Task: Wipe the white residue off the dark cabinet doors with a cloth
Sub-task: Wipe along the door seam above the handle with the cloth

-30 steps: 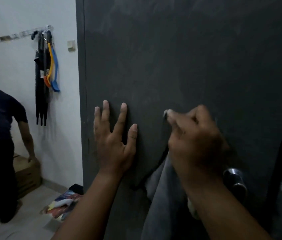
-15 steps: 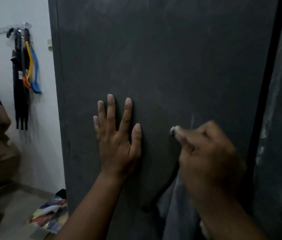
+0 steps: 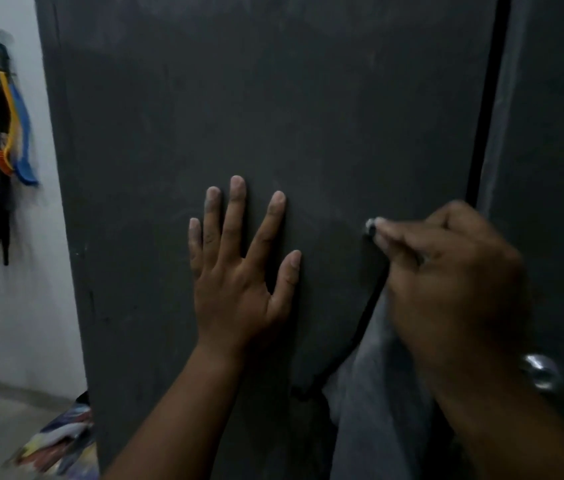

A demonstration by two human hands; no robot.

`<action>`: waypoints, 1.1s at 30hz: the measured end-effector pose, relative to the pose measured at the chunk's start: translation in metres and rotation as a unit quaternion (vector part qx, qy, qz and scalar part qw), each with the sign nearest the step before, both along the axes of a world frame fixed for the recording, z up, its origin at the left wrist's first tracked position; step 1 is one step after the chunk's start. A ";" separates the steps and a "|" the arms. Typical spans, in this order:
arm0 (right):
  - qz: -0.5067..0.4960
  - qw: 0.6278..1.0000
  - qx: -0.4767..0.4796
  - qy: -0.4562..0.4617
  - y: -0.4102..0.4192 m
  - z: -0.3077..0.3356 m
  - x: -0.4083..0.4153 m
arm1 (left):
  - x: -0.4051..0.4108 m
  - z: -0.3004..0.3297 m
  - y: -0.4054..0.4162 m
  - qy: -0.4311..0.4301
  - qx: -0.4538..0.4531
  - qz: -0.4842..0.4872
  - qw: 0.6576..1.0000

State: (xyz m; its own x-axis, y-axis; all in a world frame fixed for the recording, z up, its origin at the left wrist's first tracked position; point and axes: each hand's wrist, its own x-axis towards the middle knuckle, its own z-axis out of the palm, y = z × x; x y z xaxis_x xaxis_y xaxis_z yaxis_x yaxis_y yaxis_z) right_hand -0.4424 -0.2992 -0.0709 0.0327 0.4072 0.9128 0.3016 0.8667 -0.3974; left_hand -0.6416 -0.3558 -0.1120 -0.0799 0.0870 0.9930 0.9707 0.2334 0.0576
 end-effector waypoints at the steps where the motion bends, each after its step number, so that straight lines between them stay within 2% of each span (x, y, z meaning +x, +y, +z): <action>1: -0.028 0.999 0.025 0.001 -0.004 0.007 -0.003 | 0.001 0.000 0.001 -0.001 0.003 0.002 1.000; 4: -0.041 0.997 0.060 -0.007 -0.014 0.008 -0.013 | 0.005 0.001 0.002 -0.010 0.008 0.001 1.000; 8: -0.007 0.994 0.030 -0.102 -0.009 -0.029 -0.007 | 0.008 0.000 0.001 -0.020 0.002 -0.013 1.000; 10: 0.029 0.997 -0.011 -0.074 -0.003 -0.033 0.000 | 0.008 -0.001 0.000 -0.021 -0.002 -0.016 1.000; 14: -0.026 0.996 0.085 0.012 -0.005 0.000 -0.008 | 0.021 -0.002 0.009 -0.046 0.013 -0.019 0.999; 17: -0.049 0.992 0.114 0.019 -0.006 0.020 -0.027 | 0.035 -0.006 0.019 -0.065 0.019 -0.013 0.998; 20: -0.033 0.988 0.137 -0.065 -0.008 0.005 -0.030 | 0.035 -0.009 0.020 -0.060 0.018 -0.013 0.998; 23: -0.003 0.983 0.090 -0.157 -0.004 -0.024 -0.016 | 0.029 -0.012 0.017 -0.044 0.008 -0.009 0.999; 24: 0.009 0.989 0.069 -0.133 0.000 -0.030 -0.009 | 0.028 -0.014 0.017 -0.038 0.002 -0.007 0.999; 26: 0.078 0.997 0.004 -0.008 0.008 -0.035 0.004 | 0.028 -0.018 0.015 -0.032 -0.010 -0.004 0.999; 27: 0.103 0.994 -0.010 0.019 0.008 -0.035 0.010 | 0.027 -0.019 0.015 -0.031 -0.015 -0.001 0.999; 28: 0.105 0.994 -0.004 -0.005 0.006 -0.038 0.016 | 0.027 -0.020 0.014 -0.031 -0.019 0.003 0.999; 30: 0.037 0.990 0.017 -0.133 0.000 -0.048 0.026 | 0.027 -0.021 0.014 -0.030 -0.023 0.006 0.999; 32: -0.020 0.975 -0.026 -0.221 0.000 -0.060 0.038 | 0.026 -0.022 0.015 -0.031 -0.023 0.003 0.999; 33: -0.019 0.970 -0.050 -0.236 0.003 -0.061 0.043 | 0.026 -0.022 0.015 -0.030 -0.021 0.003 0.999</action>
